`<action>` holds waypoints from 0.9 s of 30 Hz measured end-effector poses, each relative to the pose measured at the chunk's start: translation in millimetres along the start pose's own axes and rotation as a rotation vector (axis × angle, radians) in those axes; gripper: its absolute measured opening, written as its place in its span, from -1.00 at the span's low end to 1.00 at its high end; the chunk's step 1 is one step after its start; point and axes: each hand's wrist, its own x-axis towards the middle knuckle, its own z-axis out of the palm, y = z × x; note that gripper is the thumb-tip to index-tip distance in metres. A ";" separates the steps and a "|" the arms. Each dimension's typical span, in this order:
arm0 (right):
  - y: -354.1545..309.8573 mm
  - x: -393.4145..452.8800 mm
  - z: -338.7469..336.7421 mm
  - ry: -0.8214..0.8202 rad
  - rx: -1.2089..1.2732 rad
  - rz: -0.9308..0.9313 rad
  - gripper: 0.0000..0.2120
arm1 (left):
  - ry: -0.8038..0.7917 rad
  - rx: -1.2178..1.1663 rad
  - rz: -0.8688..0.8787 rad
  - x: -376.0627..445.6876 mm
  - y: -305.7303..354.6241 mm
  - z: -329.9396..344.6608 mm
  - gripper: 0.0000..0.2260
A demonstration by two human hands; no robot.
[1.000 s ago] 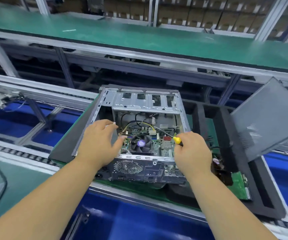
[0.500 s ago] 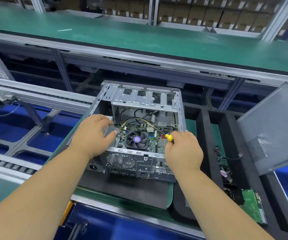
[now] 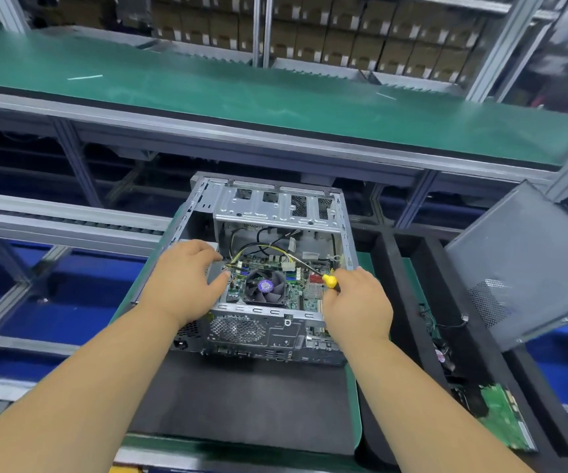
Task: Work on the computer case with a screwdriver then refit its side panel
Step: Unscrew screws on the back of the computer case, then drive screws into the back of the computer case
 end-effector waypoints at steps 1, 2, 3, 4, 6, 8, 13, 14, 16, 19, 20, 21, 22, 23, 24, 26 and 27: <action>-0.4 0.9 -0.5 -0.004 -0.002 0.003 -0.81 | -0.003 0.005 0.006 1.2 -0.6 0.3 -0.65; -0.2 1.8 -1.3 -0.006 -0.002 -0.001 -0.82 | -0.012 0.010 0.009 2.3 -1.1 0.6 -0.64; 0.9 2.6 -2.2 -0.007 0.008 -0.006 -0.80 | -0.026 0.005 0.009 3.3 -1.6 0.9 -0.63; 2.2 2.9 -4.0 -0.004 0.032 -0.004 -0.78 | -0.041 -0.010 0.005 4.1 -2.2 1.4 -0.62; 5.2 1.8 -10.2 0.058 0.098 0.038 -0.74 | -0.061 -0.046 -0.012 7.7 -4.5 2.4 -0.63; 12.9 -1.1 -18.4 0.181 0.130 0.123 -0.80 | -0.060 -0.102 -0.044 12.9 -4.2 3.3 -0.67; 46.3 -14.6 -33.6 0.151 0.317 0.412 -0.86 | -0.049 -0.370 0.007 24.4 31.5 8.1 -0.74; 54.8 -17.2 -35.1 0.119 0.367 0.477 -0.82 | -0.048 -0.395 0.046 25.2 43.6 9.5 -0.75; 74.1 -20.6 -36.2 0.081 0.414 0.562 -0.83 | -0.046 -0.454 0.109 26.0 68.5 12.0 -0.77; 107.5 -20.9 -35.9 0.050 0.418 0.605 -0.87 | -0.071 -0.456 0.190 27.6 105.5 20.4 -0.76; 119.9 -19.9 -35.1 0.046 0.394 0.602 -0.88 | -0.087 -0.447 0.205 27.8 117.5 24.4 -0.76; 132.3 -18.4 -34.1 0.037 0.354 0.594 -0.87 | -0.098 -0.447 0.208 27.9 129.1 28.6 -0.76; 144.3 -16.4 -32.7 0.015 0.307 0.590 -0.85 | -0.105 -0.453 0.206 27.9 140.3 33.1 -0.76; 155.8 -14.5 -31.4 -0.028 0.266 0.597 -0.83 | -0.111 -0.458 0.202 27.2 151.6 38.0 -0.75; 167.1 -12.4 -29.2 -0.085 0.234 0.605 -0.80 | -0.119 -0.461 0.197 26.7 163.0 43.3 -0.75; 188.3 -8.6 -22.8 -0.211 0.181 0.599 -0.76 | -0.140 -0.453 0.190 25.1 185.7 54.7 -0.76; 197.9 -6.8 -19.0 -0.269 0.151 0.588 -0.74 | -0.149 -0.441 0.190 24.3 197.0 60.1 -0.77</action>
